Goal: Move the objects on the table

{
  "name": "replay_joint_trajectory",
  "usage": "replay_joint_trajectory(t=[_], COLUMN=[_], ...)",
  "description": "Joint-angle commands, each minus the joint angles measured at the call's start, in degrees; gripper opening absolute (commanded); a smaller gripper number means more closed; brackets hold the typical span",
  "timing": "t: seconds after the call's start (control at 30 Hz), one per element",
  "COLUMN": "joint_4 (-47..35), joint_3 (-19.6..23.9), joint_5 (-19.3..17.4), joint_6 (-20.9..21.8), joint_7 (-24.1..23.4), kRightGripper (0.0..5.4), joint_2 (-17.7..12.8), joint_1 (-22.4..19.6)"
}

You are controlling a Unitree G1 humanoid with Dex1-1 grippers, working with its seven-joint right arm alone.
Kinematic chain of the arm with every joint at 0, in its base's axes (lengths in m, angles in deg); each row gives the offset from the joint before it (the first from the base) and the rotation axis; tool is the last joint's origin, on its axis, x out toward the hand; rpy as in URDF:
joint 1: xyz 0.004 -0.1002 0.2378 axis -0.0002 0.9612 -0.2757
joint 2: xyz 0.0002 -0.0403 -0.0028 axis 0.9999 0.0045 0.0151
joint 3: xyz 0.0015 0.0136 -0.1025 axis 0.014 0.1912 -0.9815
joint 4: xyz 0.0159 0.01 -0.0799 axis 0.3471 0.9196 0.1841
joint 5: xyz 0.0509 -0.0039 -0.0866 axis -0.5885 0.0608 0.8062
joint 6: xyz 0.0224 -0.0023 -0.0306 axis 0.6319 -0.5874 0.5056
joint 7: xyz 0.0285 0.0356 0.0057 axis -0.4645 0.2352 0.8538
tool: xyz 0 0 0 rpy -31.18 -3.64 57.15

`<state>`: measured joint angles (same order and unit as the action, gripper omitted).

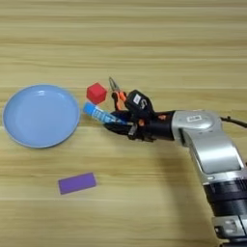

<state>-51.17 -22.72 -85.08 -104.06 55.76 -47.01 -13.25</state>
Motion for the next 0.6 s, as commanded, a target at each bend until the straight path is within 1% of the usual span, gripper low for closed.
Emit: replay_joint_trajectory(t=[0.03, 0.23, 0.6], joint_4=[2.14, 5.94, 10.18], joint_3=[0.56, -0.41, -1.41], joint_5=[0.73, 1.45, 2.45], joint_6=[3.57, 5.49, 7.03], joint_7=[-2.41, -2.71, -2.83], kRightGripper=[1.41, 1.41, 1.41], joint_2=[-1.29, -1.22, -0.7], joint_1=[-3.13, -3.65, -4.45])
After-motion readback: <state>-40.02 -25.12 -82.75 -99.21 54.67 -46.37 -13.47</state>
